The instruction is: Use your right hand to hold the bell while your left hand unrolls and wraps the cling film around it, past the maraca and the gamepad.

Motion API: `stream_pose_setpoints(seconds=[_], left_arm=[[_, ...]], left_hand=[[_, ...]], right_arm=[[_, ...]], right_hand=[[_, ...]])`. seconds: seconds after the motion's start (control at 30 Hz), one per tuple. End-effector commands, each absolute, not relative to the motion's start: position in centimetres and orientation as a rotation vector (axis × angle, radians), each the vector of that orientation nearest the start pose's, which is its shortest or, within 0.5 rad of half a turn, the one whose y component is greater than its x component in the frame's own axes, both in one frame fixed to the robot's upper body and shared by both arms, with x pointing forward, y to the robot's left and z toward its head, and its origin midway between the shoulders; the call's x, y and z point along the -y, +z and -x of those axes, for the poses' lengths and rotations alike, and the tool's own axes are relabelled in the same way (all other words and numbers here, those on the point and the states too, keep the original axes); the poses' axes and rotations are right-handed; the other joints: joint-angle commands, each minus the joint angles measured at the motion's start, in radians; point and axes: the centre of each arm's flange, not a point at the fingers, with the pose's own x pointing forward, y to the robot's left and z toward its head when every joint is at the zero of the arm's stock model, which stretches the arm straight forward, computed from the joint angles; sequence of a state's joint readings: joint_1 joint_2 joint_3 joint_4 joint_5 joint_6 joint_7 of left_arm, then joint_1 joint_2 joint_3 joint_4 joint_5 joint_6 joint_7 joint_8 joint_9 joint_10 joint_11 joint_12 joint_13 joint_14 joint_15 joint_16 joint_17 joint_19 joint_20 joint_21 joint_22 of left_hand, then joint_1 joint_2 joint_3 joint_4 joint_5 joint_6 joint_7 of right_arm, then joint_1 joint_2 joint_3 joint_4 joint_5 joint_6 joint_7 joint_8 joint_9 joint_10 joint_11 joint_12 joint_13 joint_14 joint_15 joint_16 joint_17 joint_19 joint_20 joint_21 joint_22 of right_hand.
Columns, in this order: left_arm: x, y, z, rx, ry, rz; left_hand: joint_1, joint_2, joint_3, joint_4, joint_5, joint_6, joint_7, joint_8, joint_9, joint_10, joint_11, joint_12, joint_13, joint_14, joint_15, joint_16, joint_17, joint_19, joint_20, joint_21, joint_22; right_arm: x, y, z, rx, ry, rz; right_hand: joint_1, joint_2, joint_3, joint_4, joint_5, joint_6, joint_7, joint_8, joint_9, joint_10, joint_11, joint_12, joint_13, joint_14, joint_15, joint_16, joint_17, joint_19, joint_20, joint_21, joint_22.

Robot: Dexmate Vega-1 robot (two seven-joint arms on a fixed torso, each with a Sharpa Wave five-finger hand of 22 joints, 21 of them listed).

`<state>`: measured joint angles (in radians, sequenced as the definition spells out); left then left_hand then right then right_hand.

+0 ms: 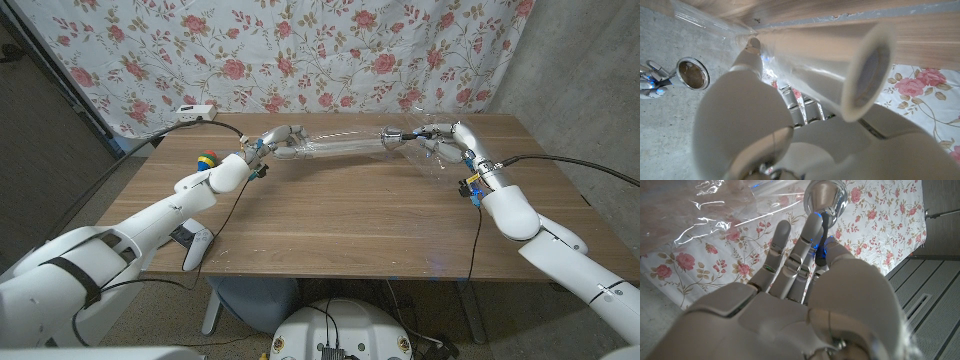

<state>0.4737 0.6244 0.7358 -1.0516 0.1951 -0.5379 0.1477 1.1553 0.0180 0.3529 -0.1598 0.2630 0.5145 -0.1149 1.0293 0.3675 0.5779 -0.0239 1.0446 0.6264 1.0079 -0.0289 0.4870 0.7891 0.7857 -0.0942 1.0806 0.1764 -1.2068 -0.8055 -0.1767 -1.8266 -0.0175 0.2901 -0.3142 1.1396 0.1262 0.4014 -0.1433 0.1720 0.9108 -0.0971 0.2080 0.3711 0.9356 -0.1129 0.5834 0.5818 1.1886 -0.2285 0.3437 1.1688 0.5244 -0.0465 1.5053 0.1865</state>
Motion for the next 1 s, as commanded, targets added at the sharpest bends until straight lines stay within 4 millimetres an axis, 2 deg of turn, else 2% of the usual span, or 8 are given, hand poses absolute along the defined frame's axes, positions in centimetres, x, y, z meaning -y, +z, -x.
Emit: stream_pose_setpoints(seconds=[0.03, 0.27, 0.37, 0.47, 0.57, 1.0], left_arm=[[-24.0, 3.9, -66.1, 0.879, -0.206, -0.945], [-24.5, 4.7, -65.5, 0.881, -0.190, -0.811], [-25.0, 4.5, -65.9, 0.824, -0.201, -0.684], [-24.8, 4.7, -65.2, 0.857, -0.197, -0.720], [-24.7, 4.6, -64.7, 0.857, -0.204, -0.659], [-24.1, 5.4, -63.4, 0.882, -0.253, -0.598]], left_hand=[[0.084, 0.077, 0.029, -0.004, 0.012, 0.005, -0.009, -0.006, 0.342, 0.150, -0.146, 0.002, 0.375, 0.205, -0.198, -0.006, 0.000, 0.025, -0.033, 0.010, 0.002], [0.083, 0.073, 0.032, -0.005, 0.013, 0.012, -0.009, -0.010, 0.340, 0.156, -0.149, 0.004, 0.380, 0.210, -0.199, -0.009, -0.001, 0.027, -0.034, 0.014, 0.001], [0.083, 0.071, 0.033, -0.005, 0.015, 0.012, -0.013, -0.007, 0.348, 0.162, -0.150, 0.001, 0.374, 0.214, -0.199, -0.007, 0.001, 0.027, -0.035, 0.016, 0.001], [0.082, 0.070, 0.035, -0.005, 0.016, 0.013, -0.014, -0.009, 0.348, 0.162, -0.151, 0.004, 0.380, 0.216, -0.199, -0.007, 0.002, 0.027, -0.035, 0.017, 0.001], [0.081, 0.068, 0.037, -0.005, 0.019, 0.016, -0.012, -0.014, 0.344, 0.164, -0.149, 0.002, 0.379, 0.216, -0.198, -0.009, 0.004, 0.026, -0.034, 0.020, 0.001], [0.078, 0.073, 0.043, -0.002, 0.022, 0.003, -0.010, -0.024, 0.352, 0.137, -0.145, -0.001, 0.399, 0.198, -0.197, -0.018, 0.011, 0.002, -0.028, 0.023, 0.003]], right_arm=[[30.7, -0.1, -51.5, 0.910, -0.036, 0.688], [30.7, 0.0, -51.2, 0.918, -0.037, 0.692], [30.7, 0.0, -51.1, 0.924, -0.037, 0.692], [30.6, 0.1, -51.0, 0.928, -0.033, 0.694], [30.4, 0.1, -51.0, 0.930, -0.028, 0.695], [30.2, -0.2, -50.5, 0.935, -0.023, 0.694]], right_hand=[[-0.010, -0.001, 0.009, -0.001, 0.008, 0.002, -0.002, -0.001, 0.003, 0.003, -0.005, -0.001, 0.002, 0.007, -0.001, -0.001, 0.003, -0.002, -0.154, 0.003, 0.001], [-0.010, -0.001, 0.009, -0.001, 0.008, 0.002, -0.003, -0.001, 0.003, 0.003, -0.009, -0.001, 0.006, 0.006, -0.001, -0.003, 0.002, -0.002, -0.154, 0.003, 0.001], [-0.010, -0.002, 0.009, -0.002, 0.008, 0.001, -0.004, -0.002, 0.003, 0.002, -0.010, 0.000, 0.007, 0.008, -0.001, -0.001, 0.004, -0.003, -0.154, 0.003, 0.001], [-0.011, -0.001, 0.009, -0.001, 0.008, 0.003, -0.001, -0.001, 0.003, 0.004, -0.006, -0.002, 0.003, 0.008, 0.000, -0.002, 0.004, -0.002, -0.153, 0.003, 0.001], [-0.011, -0.001, 0.009, -0.001, 0.008, 0.002, -0.003, -0.002, 0.003, 0.004, -0.005, -0.003, 0.004, 0.007, 0.000, -0.003, 0.003, -0.002, -0.154, 0.003, 0.001], [-0.011, -0.002, 0.010, -0.002, 0.008, 0.002, -0.002, -0.002, 0.003, 0.005, -0.006, -0.003, 0.005, 0.008, -0.001, -0.003, 0.005, -0.001, -0.153, 0.003, 0.001]])
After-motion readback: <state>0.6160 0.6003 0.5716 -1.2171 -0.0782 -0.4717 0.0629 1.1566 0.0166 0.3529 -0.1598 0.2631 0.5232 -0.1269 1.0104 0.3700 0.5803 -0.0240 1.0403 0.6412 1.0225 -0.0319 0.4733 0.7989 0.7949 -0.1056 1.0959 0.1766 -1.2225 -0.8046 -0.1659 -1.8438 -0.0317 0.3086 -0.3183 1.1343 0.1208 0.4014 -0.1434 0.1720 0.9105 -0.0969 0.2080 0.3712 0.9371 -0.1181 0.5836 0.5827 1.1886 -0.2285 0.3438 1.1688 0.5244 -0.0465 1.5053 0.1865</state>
